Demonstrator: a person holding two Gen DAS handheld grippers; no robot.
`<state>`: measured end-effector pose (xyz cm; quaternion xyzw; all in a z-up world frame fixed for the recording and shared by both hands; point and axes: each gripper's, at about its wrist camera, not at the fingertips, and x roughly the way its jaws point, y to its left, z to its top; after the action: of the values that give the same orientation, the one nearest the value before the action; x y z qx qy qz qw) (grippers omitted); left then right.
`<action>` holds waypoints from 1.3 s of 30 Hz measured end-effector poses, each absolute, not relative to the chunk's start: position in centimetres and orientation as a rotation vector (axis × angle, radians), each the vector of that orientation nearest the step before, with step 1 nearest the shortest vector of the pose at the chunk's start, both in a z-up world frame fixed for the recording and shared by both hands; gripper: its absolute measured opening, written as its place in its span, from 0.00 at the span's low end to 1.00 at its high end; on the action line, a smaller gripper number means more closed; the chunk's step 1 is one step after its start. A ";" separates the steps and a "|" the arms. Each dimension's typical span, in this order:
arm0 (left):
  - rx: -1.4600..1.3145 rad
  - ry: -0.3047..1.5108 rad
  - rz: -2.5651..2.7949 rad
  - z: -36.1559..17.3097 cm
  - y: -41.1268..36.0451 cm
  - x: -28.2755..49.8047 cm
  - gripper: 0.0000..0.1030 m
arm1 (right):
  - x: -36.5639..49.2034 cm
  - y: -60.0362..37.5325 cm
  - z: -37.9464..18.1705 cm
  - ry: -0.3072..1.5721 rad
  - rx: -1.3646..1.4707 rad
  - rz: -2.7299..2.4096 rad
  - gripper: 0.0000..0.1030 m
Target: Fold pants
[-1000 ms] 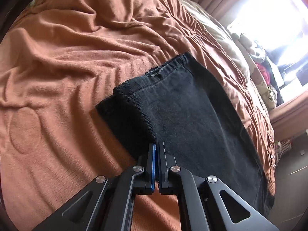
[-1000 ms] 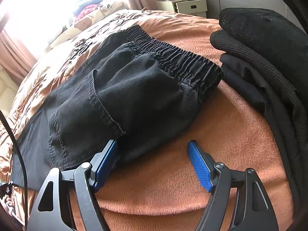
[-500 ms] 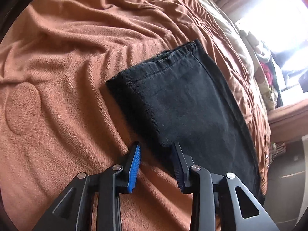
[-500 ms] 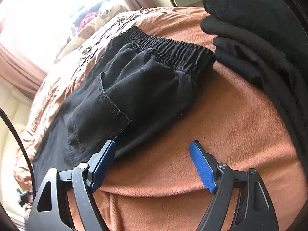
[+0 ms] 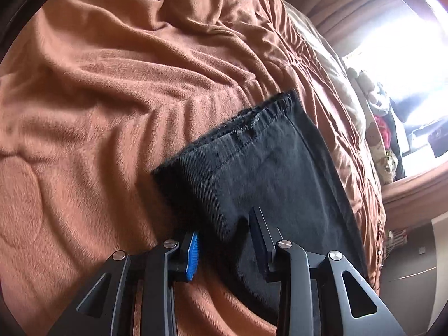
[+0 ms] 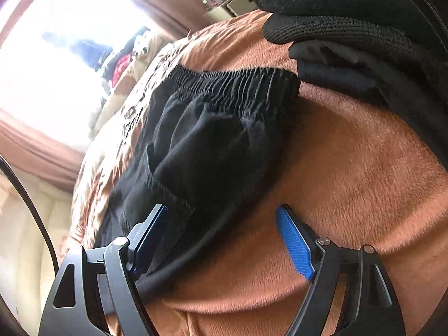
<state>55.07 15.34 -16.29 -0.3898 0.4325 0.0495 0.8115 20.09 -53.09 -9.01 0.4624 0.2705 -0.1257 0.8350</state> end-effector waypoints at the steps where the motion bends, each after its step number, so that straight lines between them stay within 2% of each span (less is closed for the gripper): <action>1: -0.833 0.921 0.106 -16.3 15.4 55.2 0.34 | 20.3 -53.1 -9.1 0.564 0.985 -0.268 0.76; 4: -0.826 0.916 0.101 -16.3 15.5 55.8 0.32 | 20.8 -53.3 -9.4 0.537 0.990 -0.254 0.76; 5: -0.826 0.916 0.109 -16.3 15.7 56.0 0.23 | 21.1 -53.3 -9.6 0.528 0.997 -0.247 0.76; 6: -0.829 0.919 0.119 -16.4 15.9 56.1 0.10 | 21.2 -53.5 -9.8 0.514 1.007 -0.239 0.75; 7: -0.840 0.919 0.119 -16.5 16.2 56.3 0.09 | 21.5 -53.6 -10.0 0.499 1.018 -0.230 0.73; 8: -0.855 0.913 0.115 -16.4 16.5 56.3 0.06 | 21.8 -53.8 -10.2 0.489 1.027 -0.215 0.63; 9: -0.865 0.903 0.110 -16.1 16.6 56.3 0.06 | 22.0 -53.9 -10.5 0.484 1.038 -0.196 0.46; 10: -0.872 0.887 0.100 -15.7 16.7 56.1 0.05 | 22.5 -54.0 -10.9 0.485 1.058 -0.169 0.37; 12: -0.877 0.863 0.081 -14.7 16.8 55.9 0.04 | 22.9 -54.3 -11.4 0.495 1.071 -0.160 0.23; 15: -0.848 0.836 0.064 -12.7 16.8 55.7 0.04 | 22.5 -54.2 -10.2 0.466 1.020 -0.144 0.15; 27: -0.824 0.717 0.016 -3.9 18.0 52.7 0.04 | 20.1 -52.6 -6.1 0.429 0.947 -0.076 0.12; 39: -0.834 0.707 0.053 -2.7 24.3 44.2 0.04 | 17.4 -51.3 -4.8 0.495 0.918 -0.014 0.12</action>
<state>44.25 24.27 -2.70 -0.3966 0.3361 0.0254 0.8538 17.44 -51.35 -4.80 0.4385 0.2366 -0.0065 0.8670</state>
